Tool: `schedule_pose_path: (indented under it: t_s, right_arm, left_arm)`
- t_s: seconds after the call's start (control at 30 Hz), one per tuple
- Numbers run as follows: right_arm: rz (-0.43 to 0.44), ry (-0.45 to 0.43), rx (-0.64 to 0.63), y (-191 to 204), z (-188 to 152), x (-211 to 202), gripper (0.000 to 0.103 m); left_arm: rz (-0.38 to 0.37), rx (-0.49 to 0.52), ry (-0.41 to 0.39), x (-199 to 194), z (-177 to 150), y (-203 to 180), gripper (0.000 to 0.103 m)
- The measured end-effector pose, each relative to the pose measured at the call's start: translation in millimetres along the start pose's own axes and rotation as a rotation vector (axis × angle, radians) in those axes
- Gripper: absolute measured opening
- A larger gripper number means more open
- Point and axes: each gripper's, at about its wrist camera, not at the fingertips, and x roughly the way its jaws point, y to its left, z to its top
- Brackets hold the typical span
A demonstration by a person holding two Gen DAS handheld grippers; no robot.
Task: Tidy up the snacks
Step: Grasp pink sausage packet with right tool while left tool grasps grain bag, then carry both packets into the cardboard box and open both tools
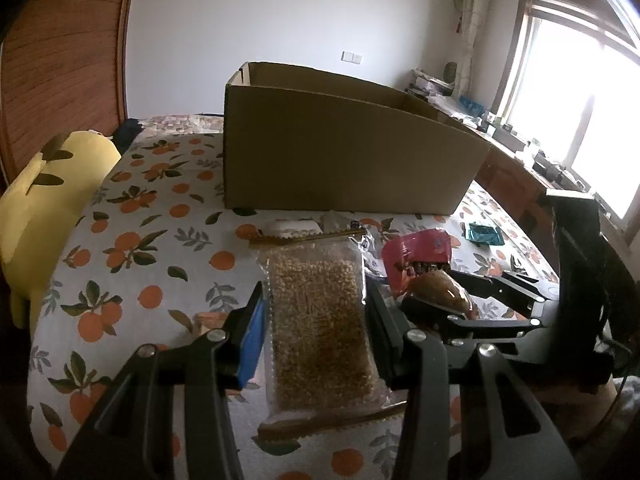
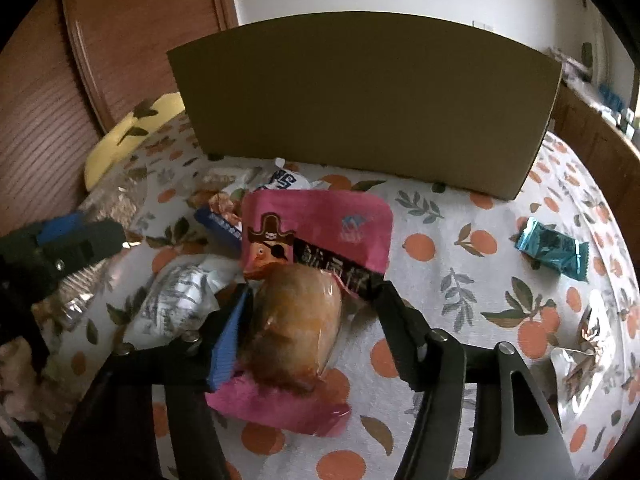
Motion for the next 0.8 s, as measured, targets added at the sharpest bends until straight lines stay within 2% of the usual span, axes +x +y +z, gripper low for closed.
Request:
schedule_pose_path:
  t_s: [0.07,0.13,0.23,0.8]
  right_arm:
    - [-0.011,-0.002,-0.018,1,-2,0,0.056]
    - [-0.025,-0.008,-0.027,-1,-4,-3,0.046]
    - [0.003,-0.017,-0.007,-8,-6,-5,0.042]
    - [0.070,-0.066,0.100,-30,-17,-33,0.041]
  left_arm:
    - [0.004,0.003,-0.002,0,1,-2,0.045]
    - [0.005,0.003,-0.006,0,2,-3,0.045]
    - [0.005,0.003,-0.011,-1,2,-6,0.045]
    - [0.001,0.010,-0.036,-12,5,-15,0.045]
